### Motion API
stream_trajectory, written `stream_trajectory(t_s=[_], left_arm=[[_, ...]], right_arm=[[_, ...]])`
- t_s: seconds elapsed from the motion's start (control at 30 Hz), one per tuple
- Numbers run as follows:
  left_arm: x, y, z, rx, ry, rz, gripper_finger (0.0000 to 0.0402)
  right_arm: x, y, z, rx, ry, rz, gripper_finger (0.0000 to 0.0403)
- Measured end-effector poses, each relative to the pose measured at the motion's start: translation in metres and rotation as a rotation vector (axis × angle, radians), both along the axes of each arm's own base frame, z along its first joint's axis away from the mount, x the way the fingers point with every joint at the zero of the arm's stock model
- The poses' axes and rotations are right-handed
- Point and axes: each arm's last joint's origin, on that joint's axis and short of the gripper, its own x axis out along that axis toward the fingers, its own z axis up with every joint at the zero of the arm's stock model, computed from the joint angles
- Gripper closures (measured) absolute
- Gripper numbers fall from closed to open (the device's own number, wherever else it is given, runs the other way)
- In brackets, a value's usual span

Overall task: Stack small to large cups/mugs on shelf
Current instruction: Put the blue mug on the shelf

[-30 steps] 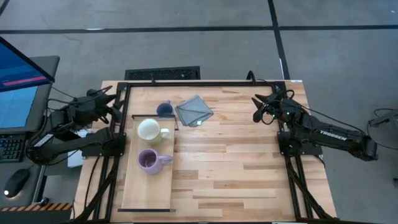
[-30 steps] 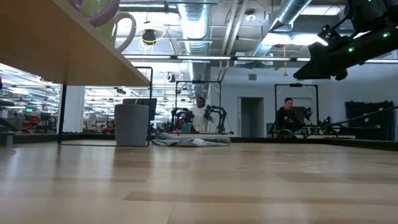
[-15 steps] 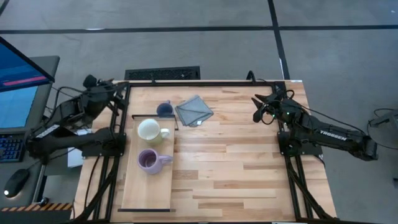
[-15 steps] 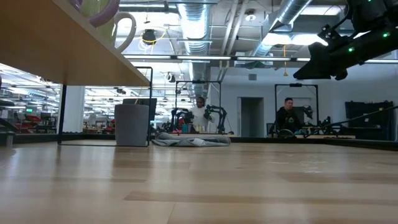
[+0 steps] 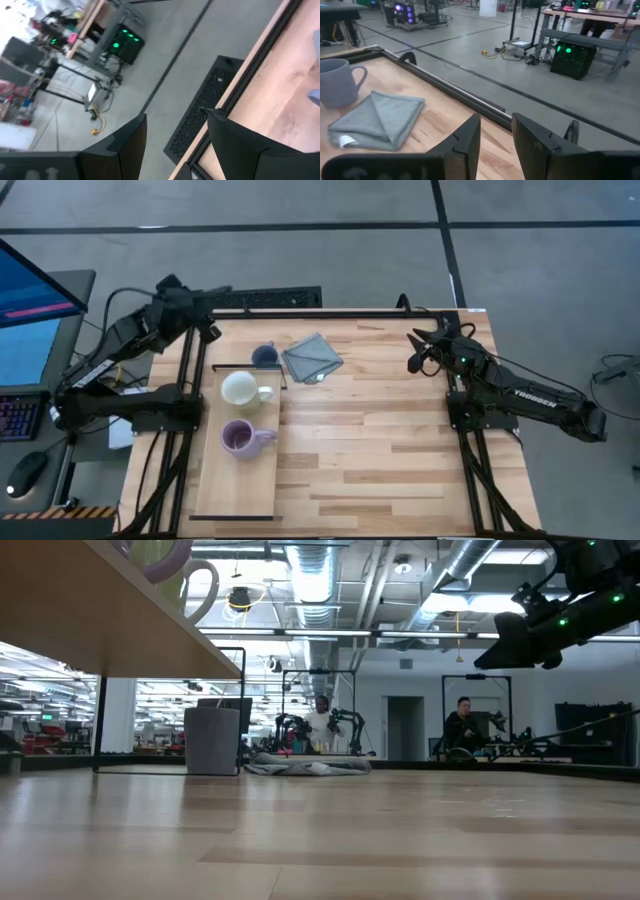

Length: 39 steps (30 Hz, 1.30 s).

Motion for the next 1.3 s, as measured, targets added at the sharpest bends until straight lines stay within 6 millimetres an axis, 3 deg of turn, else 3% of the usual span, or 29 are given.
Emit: stream_trajectory(t_s=[0.3,0.47,0.73,0.93,1.3], left_arm=[[0.01,0.053,0.003,-0.102,0.052,-0.078,0.0199],[0.025,0.083,-0.014,-0.181,0.121,-0.116,0.0199],[0.046,0.118,-0.032,-0.13,0.207,-0.018,0.0199],[0.051,0.128,-0.023,-0.008,0.137,0.062,0.0199],[0.05,0.124,-0.019,0.033,0.064,0.241,0.0199]], right_arm=[[-0.004,-0.005,-0.002,0.015,0.024,-0.046,0.0269],[-0.005,-0.006,-0.004,0.024,0.041,-0.06,0.0269],[-0.005,-0.006,-0.004,0.023,0.04,-0.062,0.0269],[-0.005,-0.006,-0.004,0.023,0.04,-0.062,0.0269],[-0.008,-0.009,-0.004,0.024,0.038,-0.092,0.0269]])
